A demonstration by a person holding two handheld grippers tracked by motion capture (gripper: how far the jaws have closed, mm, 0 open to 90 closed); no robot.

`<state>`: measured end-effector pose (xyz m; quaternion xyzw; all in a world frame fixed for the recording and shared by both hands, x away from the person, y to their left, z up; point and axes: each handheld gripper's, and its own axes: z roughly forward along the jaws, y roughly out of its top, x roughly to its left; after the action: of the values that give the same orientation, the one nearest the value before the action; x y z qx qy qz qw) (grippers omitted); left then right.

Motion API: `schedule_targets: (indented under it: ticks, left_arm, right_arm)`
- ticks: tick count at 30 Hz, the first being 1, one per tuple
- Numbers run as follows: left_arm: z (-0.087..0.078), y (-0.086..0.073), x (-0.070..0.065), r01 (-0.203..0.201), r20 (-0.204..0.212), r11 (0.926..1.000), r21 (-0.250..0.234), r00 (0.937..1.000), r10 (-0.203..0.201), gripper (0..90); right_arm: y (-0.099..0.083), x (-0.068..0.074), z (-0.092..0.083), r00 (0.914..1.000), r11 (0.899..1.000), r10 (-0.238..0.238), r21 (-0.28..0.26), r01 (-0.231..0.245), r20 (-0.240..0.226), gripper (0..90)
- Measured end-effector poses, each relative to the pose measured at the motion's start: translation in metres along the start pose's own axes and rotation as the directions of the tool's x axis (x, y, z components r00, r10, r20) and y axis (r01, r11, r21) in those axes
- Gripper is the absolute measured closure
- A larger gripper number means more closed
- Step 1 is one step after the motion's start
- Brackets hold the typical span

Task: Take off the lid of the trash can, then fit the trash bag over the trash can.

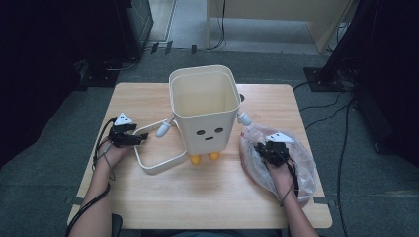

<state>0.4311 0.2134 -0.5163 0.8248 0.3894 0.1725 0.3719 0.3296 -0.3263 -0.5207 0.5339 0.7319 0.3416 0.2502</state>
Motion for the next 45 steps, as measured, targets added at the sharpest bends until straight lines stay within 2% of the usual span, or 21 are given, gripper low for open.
schedule_targets:
  ticks: [2,6,12,14,18,21,25,27,28,29,30,34,39,43,45]
  left_arm:
    - [0.000,0.000,0.000,0.000,0.000,1.0000,0.000,1.0000,0.000,29.7]
    - [0.000,0.000,0.000,0.000,0.000,1.0000,0.000,1.0000,0.000,29.7]
    - [0.000,0.000,0.000,0.001,-0.001,1.0000,0.000,1.0000,-0.001,29.7]
    - [0.000,0.000,0.000,0.001,-0.001,1.0000,0.000,1.0000,-0.001,29.7]
    - [0.000,0.000,0.000,0.001,-0.001,1.0000,-0.001,1.0000,-0.001,29.7]
    - [0.000,0.000,0.000,0.001,-0.001,1.0000,-0.001,1.0000,-0.001,29.7]
    - [0.000,0.000,0.000,0.000,-0.002,1.0000,-0.001,1.0000,0.000,29.7]
    - [0.000,0.000,0.000,0.002,-0.004,1.0000,-0.001,1.0000,-0.002,29.6]
    - [0.000,0.000,0.000,0.002,-0.005,1.0000,0.000,1.0000,-0.002,29.6]
    - [0.000,0.000,0.000,0.002,-0.005,1.0000,0.000,1.0000,-0.002,29.6]
    - [0.000,0.000,0.000,0.002,-0.005,1.0000,-0.001,1.0000,-0.002,29.6]
    - [0.000,0.000,0.000,0.002,-0.004,1.0000,0.000,1.0000,-0.002,29.6]
    - [0.000,0.000,0.000,0.003,-0.005,1.0000,-0.001,1.0000,-0.003,29.6]
    - [0.000,0.000,0.000,0.002,-0.005,1.0000,0.000,1.0000,-0.002,29.6]
    - [0.000,0.000,0.000,0.002,-0.005,1.0000,0.000,1.0000,-0.002,29.6]
  right_arm:
    - [0.001,-0.004,-0.002,0.9996,1.000,0.024,0.009,-0.024,-0.013,83.9]
    - [0.009,-0.012,-0.014,0.9927,0.994,0.107,-0.024,-0.108,-0.056,84.1]
    - [0.020,-0.022,-0.034,0.9707,0.974,0.207,-0.065,-0.216,-0.122,84.3]
    - [0.020,-0.023,-0.035,0.9684,0.972,0.213,-0.067,-0.223,-0.129,84.3]
    - [0.026,-0.026,-0.049,0.9546,0.962,0.247,-0.072,-0.262,-0.166,84.3]
    - [0.030,-0.027,-0.054,0.9517,0.960,0.251,-0.078,-0.268,-0.176,84.3]
    - [0.038,-0.031,-0.066,0.9386,0.951,0.283,-0.068,-0.301,-0.197,84.2]
    - [0.041,-0.032,-0.072,0.9374,0.949,0.288,-0.072,-0.306,-0.196,84.2]
    - [0.043,-0.034,-0.077,0.9278,0.942,0.308,-0.069,-0.329,-0.210,84.2]
    - [0.043,-0.034,-0.077,0.9278,0.942,0.308,-0.069,-0.329,-0.210,84.2]
    - [0.048,-0.038,-0.084,0.9169,0.934,0.332,-0.063,-0.353,-0.222,84.3]
    - [0.056,-0.040,-0.097,0.9176,0.934,0.331,-0.066,-0.352,-0.221,84.3]
    - [0.067,-0.041,-0.114,0.9083,0.927,0.333,-0.087,-0.364,-0.253,84.4]
    - [0.080,-0.039,-0.130,0.9180,0.933,0.302,-0.117,-0.340,-0.257,84.6]
    - [0.086,-0.038,-0.137,0.9202,0.933,0.289,-0.136,-0.332,-0.264,84.8]
